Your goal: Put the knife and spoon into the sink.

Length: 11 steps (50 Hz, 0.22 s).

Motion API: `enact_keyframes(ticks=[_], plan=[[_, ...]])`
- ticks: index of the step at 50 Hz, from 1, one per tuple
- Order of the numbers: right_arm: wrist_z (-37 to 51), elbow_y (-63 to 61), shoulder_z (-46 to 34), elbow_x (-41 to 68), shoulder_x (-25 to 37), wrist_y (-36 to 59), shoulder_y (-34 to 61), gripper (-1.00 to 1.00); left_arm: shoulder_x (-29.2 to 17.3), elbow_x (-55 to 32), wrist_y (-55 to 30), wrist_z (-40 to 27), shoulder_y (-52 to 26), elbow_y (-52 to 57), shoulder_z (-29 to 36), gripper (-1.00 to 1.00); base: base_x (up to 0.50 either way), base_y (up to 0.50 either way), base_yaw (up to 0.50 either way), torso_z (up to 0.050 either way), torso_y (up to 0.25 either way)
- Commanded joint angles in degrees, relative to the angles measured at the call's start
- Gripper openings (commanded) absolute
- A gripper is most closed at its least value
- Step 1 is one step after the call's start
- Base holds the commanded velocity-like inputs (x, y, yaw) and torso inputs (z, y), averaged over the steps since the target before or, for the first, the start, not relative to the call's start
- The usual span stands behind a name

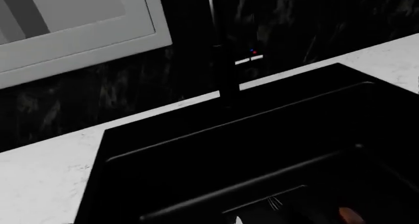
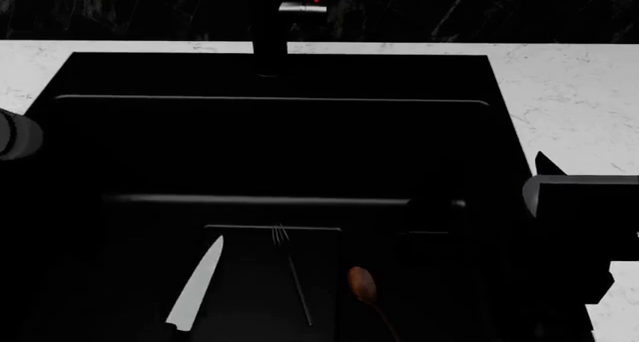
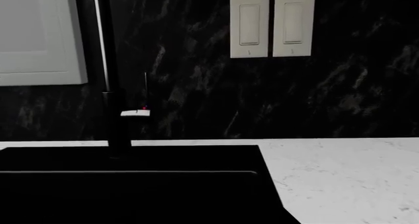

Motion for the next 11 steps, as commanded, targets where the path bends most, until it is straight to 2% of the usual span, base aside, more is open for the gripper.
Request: enact_keyframes(ticks=[1,3,11], plan=[[-0.4,0.2,-0.3,-0.1,-0.2,-0.3,0.2,1.00,-0.6,9.4,7.7,2.0,7.8,9.5,-2.7,1.00,0.00,0.00,0.00,0.000,0.000],[-0.4,0.1,-0.2,0.0,-0.1,-0.3,0.3,1.00,-0.9,15.3,9.7,2.9,10.0,11.6,-1.3,1.00,0.00,0.00,0.00,0.000,0.000],[-0.6,0.2,-0.2,-0.1,-0.3,-0.8,-0.1,1.00,-0.1,24.7,20.2,7.7,21.5,12.6,-1.3,1.00,0.00,0.00,0.00,0.000,0.000]])
